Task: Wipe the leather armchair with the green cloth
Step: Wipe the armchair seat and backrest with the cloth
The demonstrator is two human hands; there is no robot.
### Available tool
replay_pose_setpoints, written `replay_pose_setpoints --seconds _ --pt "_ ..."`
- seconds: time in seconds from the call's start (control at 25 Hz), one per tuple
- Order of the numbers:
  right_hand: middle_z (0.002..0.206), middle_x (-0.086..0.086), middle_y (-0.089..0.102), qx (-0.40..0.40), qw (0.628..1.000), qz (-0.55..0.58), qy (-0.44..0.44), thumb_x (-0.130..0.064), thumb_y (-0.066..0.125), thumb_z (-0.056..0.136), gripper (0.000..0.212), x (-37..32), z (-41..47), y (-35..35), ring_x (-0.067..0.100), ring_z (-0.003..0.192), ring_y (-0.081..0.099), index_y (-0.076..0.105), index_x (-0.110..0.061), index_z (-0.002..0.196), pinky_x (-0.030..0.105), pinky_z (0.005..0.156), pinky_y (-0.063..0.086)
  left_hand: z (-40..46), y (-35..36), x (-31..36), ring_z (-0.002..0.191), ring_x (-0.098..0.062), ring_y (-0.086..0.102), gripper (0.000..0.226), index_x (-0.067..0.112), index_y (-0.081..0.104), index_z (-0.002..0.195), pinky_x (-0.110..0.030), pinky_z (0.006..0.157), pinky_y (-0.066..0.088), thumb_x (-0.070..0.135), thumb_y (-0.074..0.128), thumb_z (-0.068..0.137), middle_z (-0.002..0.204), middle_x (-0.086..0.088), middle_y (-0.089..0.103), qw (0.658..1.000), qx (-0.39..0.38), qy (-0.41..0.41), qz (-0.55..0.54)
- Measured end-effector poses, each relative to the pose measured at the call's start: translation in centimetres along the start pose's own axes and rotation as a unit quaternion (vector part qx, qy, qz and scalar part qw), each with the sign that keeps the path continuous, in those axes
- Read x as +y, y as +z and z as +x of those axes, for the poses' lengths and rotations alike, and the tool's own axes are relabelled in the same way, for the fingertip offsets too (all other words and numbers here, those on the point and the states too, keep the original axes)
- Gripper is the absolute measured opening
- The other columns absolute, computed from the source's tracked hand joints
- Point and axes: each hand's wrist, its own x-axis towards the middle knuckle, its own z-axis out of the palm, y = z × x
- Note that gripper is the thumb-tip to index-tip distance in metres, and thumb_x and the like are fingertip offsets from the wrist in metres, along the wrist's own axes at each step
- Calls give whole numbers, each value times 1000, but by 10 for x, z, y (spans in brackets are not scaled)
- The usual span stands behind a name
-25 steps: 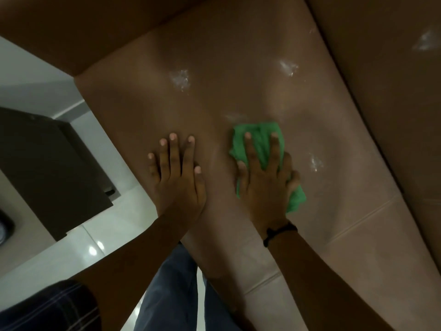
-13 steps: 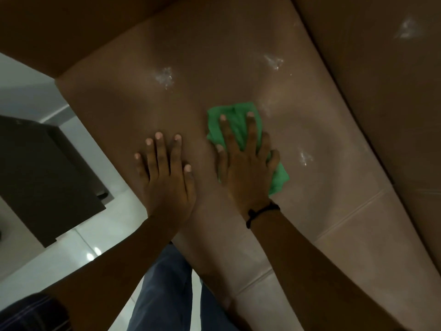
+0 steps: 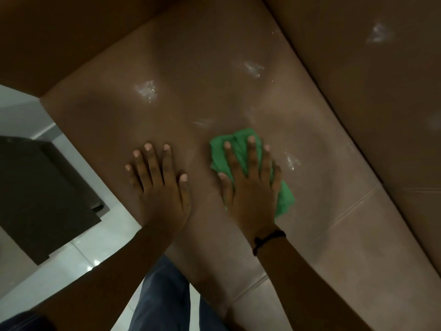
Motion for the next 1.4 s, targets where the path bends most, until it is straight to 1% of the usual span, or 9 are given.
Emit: replay_pose_setpoints --seconds 0.08,0.2,0.4,0.64,0.84,0.96,1.08,1.28,1.4 --pt "182 5 9 -37 998 -5 57 -65 32 110 66 15 -38 -13 42 164 18 19 -44 171 67 123 27 5 -2 7 171 -53 15 76 8 22 178 -78 135 19 43 42 114 184 -30 19 1000 -15 26 4" --pt "182 6 6 -95 994 -23 -44 -65 30 109 65 45 -78 -23 45 162 21 17 -46 171 69 121 28 14 2 15 172 -53 13 80 13 16 180 -81 133 16 49 39 112 185 -28 16 998 -22 60 26" --pt "180 14 13 7 993 -21 116 -66 31 110 68 71 1 -16 47 161 20 17 -42 172 69 121 30 16 16 11 174 -50 4 80 28 3 183 -81 134 1 58 30 113 189 -21 6 996 -9 76 38" --pt "181 11 15 -52 997 -52 -20 -63 35 111 65 76 4 -28 45 162 22 24 -41 171 66 123 30 16 7 10 173 -51 9 81 28 9 183 -84 131 9 57 35 112 188 -22 12 997 -25 70 28" --pt "180 17 14 -29 995 -24 88 -66 24 111 67 85 54 -34 50 161 20 20 -38 172 70 121 32 14 8 12 174 -49 13 80 32 10 182 -80 135 7 57 40 112 188 -19 17 997 -12 75 26" --pt "178 17 21 -4 999 -38 -18 -65 27 112 64 36 95 -10 49 159 25 26 -39 171 66 122 31 15 16 7 174 -48 11 79 34 7 182 -78 136 3 59 36 113 189 -17 15 996 3 84 25" --pt "180 12 19 -40 992 -62 -99 -63 29 112 63 38 71 -17 45 162 23 27 -38 170 64 122 31 14 7 8 173 -49 18 77 31 20 181 -79 135 8 57 41 112 187 -19 21 997 -15 76 3" --pt "181 17 8 -55 993 0 103 -65 19 109 70 45 87 -37 50 163 12 18 -36 173 71 123 27 24 -5 -3 175 -42 16 75 33 28 179 -76 136 12 57 49 111 188 -15 23 999 13 -23 -26" --pt "179 17 18 -30 998 -27 -56 -62 24 112 65 -26 115 -12 50 161 22 27 -36 171 68 124 29 28 5 -3 175 -42 13 74 38 21 180 -79 135 7 61 41 113 189 -12 18 999 34 -35 -2"
